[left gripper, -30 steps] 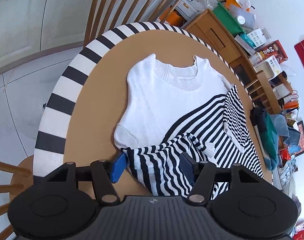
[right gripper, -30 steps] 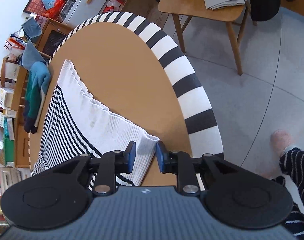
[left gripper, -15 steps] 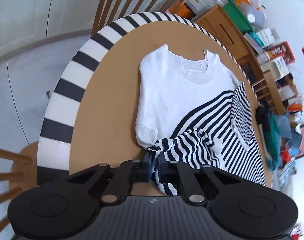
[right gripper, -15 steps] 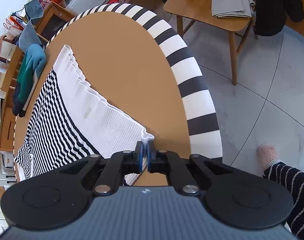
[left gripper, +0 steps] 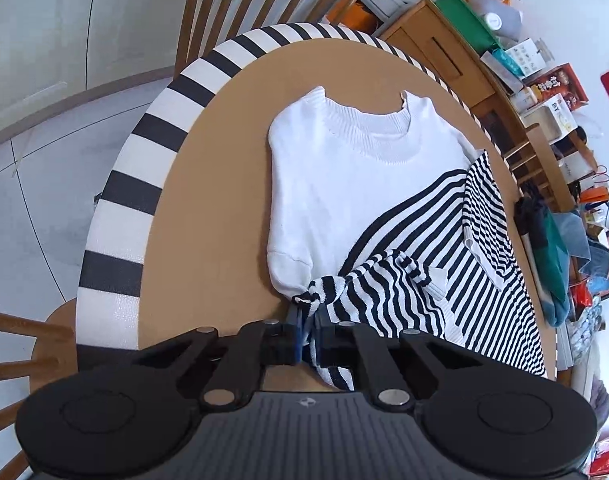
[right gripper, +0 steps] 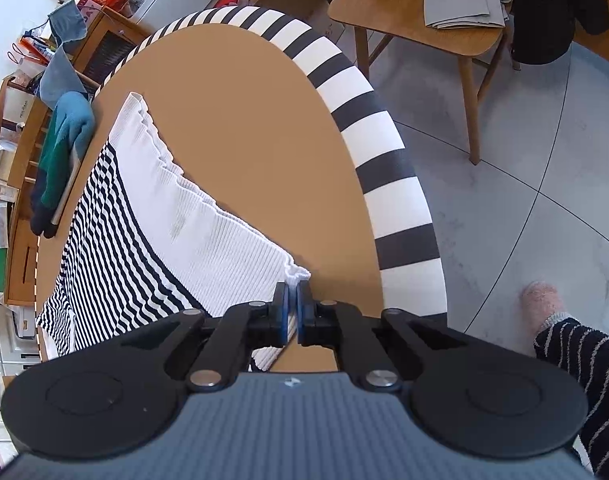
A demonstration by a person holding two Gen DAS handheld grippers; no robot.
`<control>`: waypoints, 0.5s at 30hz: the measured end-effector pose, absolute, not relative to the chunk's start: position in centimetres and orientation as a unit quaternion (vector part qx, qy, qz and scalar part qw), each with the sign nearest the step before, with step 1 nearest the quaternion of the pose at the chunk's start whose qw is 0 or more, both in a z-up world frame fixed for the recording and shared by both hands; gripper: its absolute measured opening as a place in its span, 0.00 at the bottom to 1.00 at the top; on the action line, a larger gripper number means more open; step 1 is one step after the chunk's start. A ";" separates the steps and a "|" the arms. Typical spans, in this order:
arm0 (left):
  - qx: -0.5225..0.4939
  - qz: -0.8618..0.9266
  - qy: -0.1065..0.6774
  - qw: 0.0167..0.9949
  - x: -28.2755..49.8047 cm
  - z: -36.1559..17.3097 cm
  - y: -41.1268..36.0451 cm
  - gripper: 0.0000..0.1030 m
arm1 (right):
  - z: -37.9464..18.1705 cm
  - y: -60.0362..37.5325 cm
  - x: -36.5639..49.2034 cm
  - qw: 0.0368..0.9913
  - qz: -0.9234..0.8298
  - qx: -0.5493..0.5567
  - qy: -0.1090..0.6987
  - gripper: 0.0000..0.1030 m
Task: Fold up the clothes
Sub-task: 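Lift the folded sweater edge with both tools and fold it over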
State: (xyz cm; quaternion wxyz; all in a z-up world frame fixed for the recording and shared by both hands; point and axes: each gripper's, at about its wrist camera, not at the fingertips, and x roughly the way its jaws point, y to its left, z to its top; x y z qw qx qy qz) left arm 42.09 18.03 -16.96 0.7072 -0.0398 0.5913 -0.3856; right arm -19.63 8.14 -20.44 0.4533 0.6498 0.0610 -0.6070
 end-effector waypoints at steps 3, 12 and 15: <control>-0.039 -0.387 0.591 0.707 42.1 -17.0 18.0 0.07 | -20.5 7.2 -20.2 0.459 -0.605 0.647 0.067 0.03; -0.035 -0.391 0.591 0.705 42.2 -17.0 17.9 0.07 | -20.5 7.6 -20.1 0.460 -0.609 0.642 0.070 0.03; -0.033 -0.391 0.591 0.705 42.2 -17.0 17.8 0.07 | -20.5 7.7 -20.2 0.461 -0.609 0.641 0.070 0.03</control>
